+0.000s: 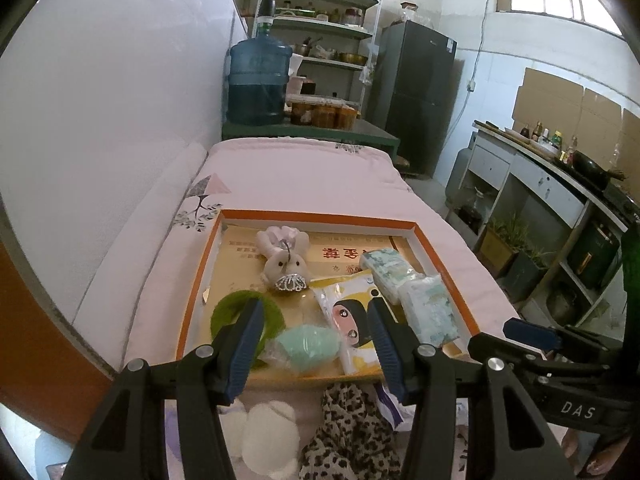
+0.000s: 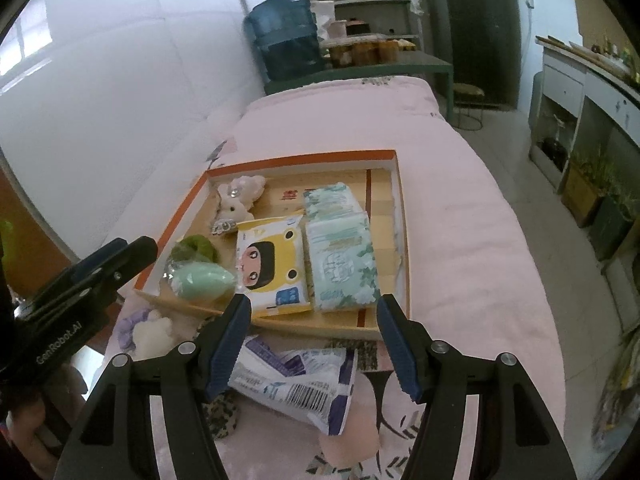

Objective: Organize soft objects
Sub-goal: 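Withdraw both open tools from the box back toward the pile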

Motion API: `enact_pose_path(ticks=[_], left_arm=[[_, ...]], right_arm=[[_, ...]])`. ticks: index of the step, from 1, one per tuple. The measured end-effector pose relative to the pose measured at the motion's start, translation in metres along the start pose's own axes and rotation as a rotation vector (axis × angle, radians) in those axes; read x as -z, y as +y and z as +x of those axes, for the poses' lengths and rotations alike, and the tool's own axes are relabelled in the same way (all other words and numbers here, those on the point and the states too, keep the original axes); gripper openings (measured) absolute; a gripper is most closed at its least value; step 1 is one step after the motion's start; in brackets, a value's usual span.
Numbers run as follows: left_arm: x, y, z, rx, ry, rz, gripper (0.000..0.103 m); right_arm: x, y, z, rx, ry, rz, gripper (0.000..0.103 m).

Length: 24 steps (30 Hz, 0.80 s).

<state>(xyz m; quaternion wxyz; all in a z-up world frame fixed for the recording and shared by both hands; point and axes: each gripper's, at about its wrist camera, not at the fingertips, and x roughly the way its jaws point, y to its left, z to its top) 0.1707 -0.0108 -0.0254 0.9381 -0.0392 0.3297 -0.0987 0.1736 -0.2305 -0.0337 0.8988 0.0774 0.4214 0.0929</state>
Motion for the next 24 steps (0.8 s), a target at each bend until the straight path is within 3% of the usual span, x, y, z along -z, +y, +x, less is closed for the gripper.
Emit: enact_pose_path(ticks=[24], left_arm=[[0.015, 0.001, -0.055, -0.030, -0.043, 0.008, 0.053]], right_arm=[[0.024, 0.021, -0.044, 0.000, -0.032, -0.048, 0.067]])
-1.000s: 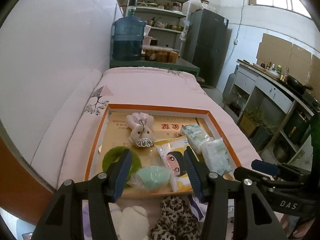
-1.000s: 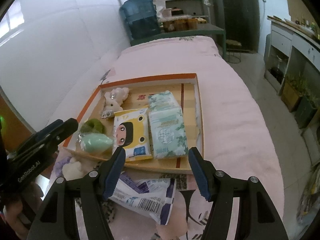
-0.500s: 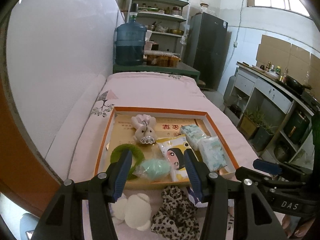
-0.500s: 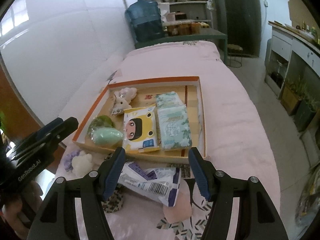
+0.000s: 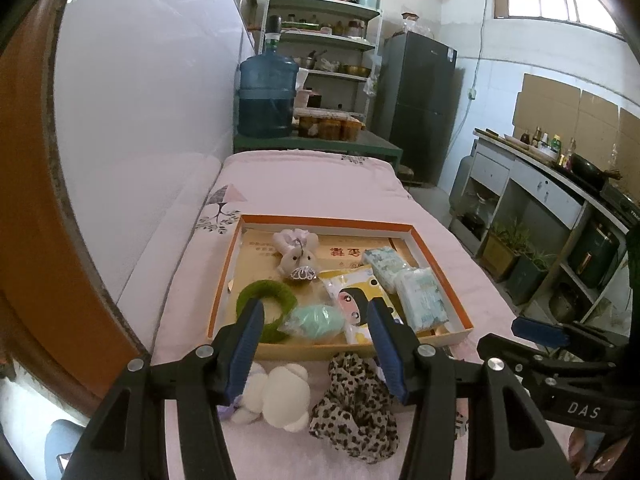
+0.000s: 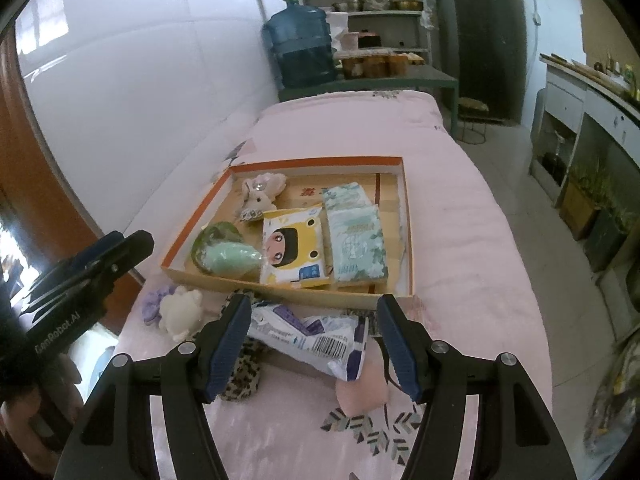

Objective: Organize soft objects
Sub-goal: 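Withdraw both open tools from the box back toward the pile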

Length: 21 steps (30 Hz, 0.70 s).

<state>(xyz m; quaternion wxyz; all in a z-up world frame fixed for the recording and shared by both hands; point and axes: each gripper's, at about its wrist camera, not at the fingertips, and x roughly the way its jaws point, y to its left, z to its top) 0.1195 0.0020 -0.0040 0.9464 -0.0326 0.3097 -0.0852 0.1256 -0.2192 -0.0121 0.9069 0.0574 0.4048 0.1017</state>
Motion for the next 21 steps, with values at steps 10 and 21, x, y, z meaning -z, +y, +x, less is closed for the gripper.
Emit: enact_pose_path(ticks=[10, 21], left_arm=[[0.011, 0.007, -0.017, -0.005, -0.007, -0.019, 0.053], [0.032, 0.029, -0.026, -0.011, 0.009, -0.065, 0.053]], right_arm=[[0.015, 0.002, -0.013, 0.011, 0.004, -0.006, 0.067], [0.042, 0.002, -0.015, 0.013, 0.041, -0.007, 0.067]])
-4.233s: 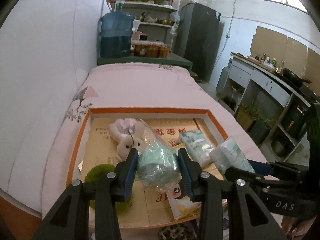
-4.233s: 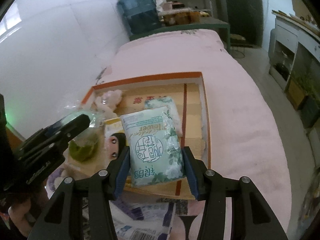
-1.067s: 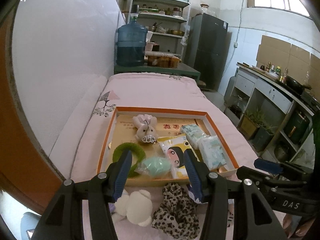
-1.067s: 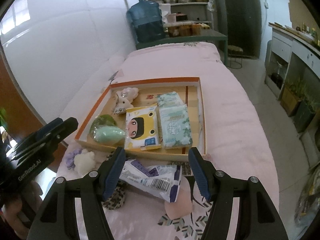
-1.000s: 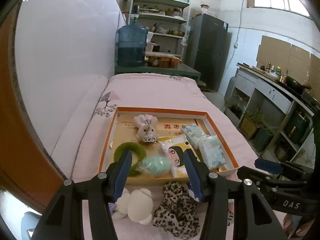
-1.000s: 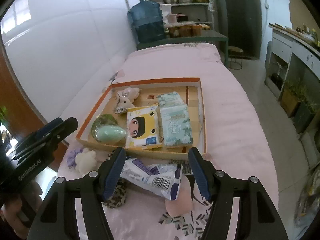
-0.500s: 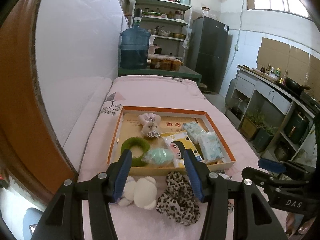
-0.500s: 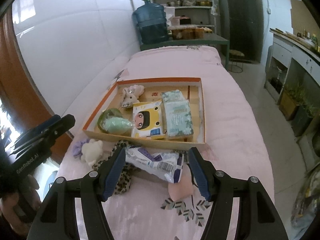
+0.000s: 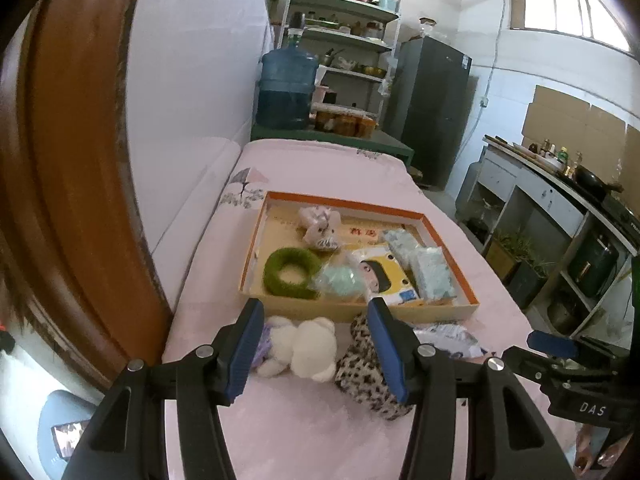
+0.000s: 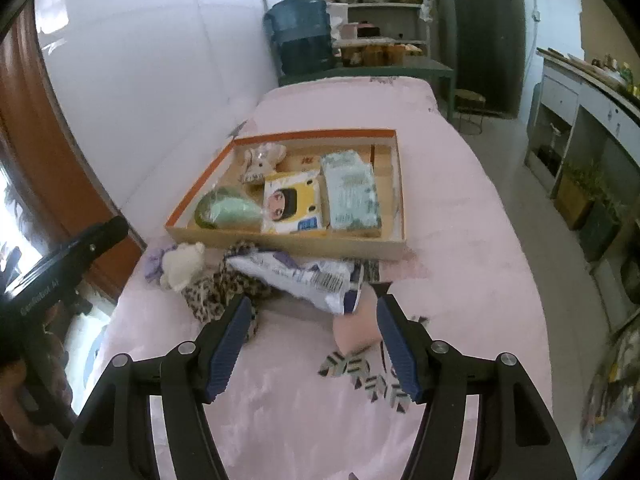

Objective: Organize soft objects
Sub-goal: 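Withdraw both open tools from the box back toward the pile, then grasp the leopard-print scrunchie with the left tool while the right tool grasps the pink sponge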

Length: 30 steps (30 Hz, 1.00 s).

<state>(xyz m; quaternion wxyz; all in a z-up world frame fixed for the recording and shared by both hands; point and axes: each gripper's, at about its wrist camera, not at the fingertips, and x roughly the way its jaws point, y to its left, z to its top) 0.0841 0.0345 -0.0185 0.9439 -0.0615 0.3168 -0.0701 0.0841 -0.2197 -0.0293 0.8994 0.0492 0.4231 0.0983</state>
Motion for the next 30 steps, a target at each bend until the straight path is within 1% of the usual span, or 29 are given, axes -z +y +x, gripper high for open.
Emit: enact_pose_path(ticks=[9, 16, 21, 25, 27, 28, 30], left_arm=[[0.031, 0.010, 0.006, 0.014, 0.039, -0.008, 0.053], [0.057, 0.009, 0.019, 0.025, 0.098, -0.012, 0.054], [0.065, -0.001, 0.028, 0.063, 0.125, -0.005, 0.053], [0.069, -0.016, 0.036, 0.107, 0.147, 0.012, 0.053], [0.070, -0.024, 0.042, 0.118, 0.162, 0.022, 0.053], [0.070, -0.027, 0.045, 0.121, 0.169, 0.026, 0.053], [0.070, -0.031, 0.050, 0.121, 0.182, 0.029, 0.054]], right_arm=[[0.026, -0.002, 0.012, -0.006, 0.048, 0.009, 0.067], [0.038, -0.010, 0.025, -0.002, 0.088, 0.038, 0.067], [0.040, -0.015, 0.032, 0.006, 0.099, 0.054, 0.067], [0.039, -0.022, 0.038, 0.015, 0.103, 0.067, 0.067], [0.038, -0.024, 0.040, 0.021, 0.103, 0.070, 0.070], [0.037, -0.027, 0.042, 0.025, 0.103, 0.073, 0.074], [0.036, -0.029, 0.045, 0.027, 0.104, 0.074, 0.074]])
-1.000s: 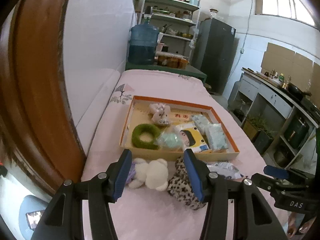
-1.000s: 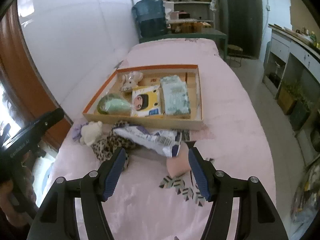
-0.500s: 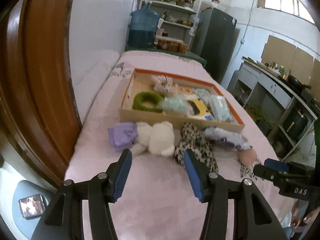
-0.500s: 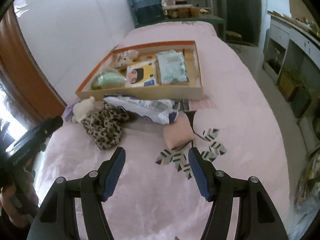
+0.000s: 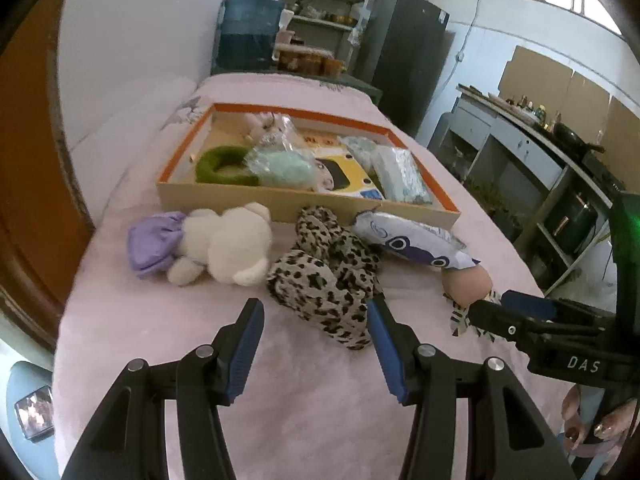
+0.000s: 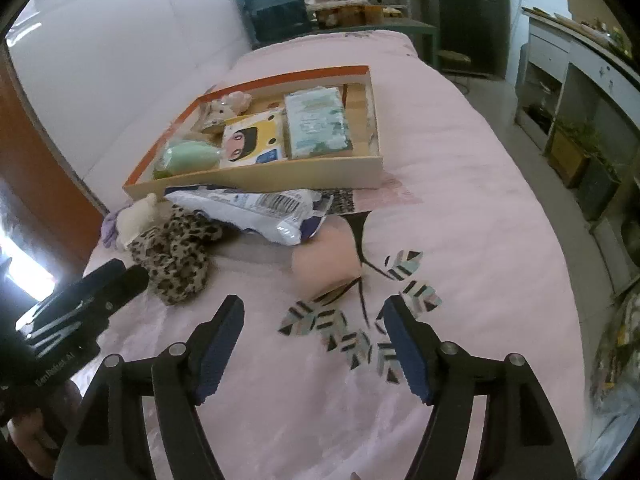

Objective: Organize soft objects
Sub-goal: 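Grasp the leopard-print scrunchie with the left tool while the right tool grasps the pink sponge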

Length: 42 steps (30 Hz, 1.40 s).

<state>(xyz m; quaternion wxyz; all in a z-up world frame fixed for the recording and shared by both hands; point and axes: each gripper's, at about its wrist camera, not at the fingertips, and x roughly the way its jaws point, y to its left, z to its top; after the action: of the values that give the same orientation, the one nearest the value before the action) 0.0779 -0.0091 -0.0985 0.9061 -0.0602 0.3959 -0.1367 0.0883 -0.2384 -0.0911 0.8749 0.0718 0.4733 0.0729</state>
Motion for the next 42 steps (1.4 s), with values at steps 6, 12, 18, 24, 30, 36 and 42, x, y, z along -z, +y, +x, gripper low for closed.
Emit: enact_pose_path(ticks=[6, 12, 18, 24, 30, 36, 42], left_arm=[[-0.001, -0.007, 0.019, 0.008, 0.047, 0.000, 0.053], [-0.003, -0.007, 0.034, 0.016, 0.077, -0.017, 0.053], [-0.002, -0.007, 0.034, 0.026, 0.066, -0.021, 0.025], [0.001, -0.007, 0.026, 0.053, 0.048, 0.003, 0.012], [0.002, -0.007, 0.006, 0.059, 0.011, 0.009, 0.011], [-0.001, -0.003, -0.018, 0.061, -0.035, 0.002, 0.011], [-0.002, -0.006, -0.039, 0.071, -0.077, 0.006, 0.011]], right_arm=[[-0.009, -0.007, 0.012, -0.008, 0.007, 0.001, 0.074], [-0.016, -0.009, 0.024, -0.031, 0.013, -0.005, 0.074], [-0.016, -0.011, 0.028, -0.040, 0.018, 0.006, 0.040], [-0.011, -0.008, 0.021, -0.045, 0.016, -0.005, 0.039], [-0.003, -0.005, 0.007, -0.044, 0.006, -0.012, 0.039], [0.006, -0.007, -0.013, -0.029, -0.019, -0.006, 0.039], [0.013, -0.010, -0.034, -0.025, -0.045, 0.003, 0.039]])
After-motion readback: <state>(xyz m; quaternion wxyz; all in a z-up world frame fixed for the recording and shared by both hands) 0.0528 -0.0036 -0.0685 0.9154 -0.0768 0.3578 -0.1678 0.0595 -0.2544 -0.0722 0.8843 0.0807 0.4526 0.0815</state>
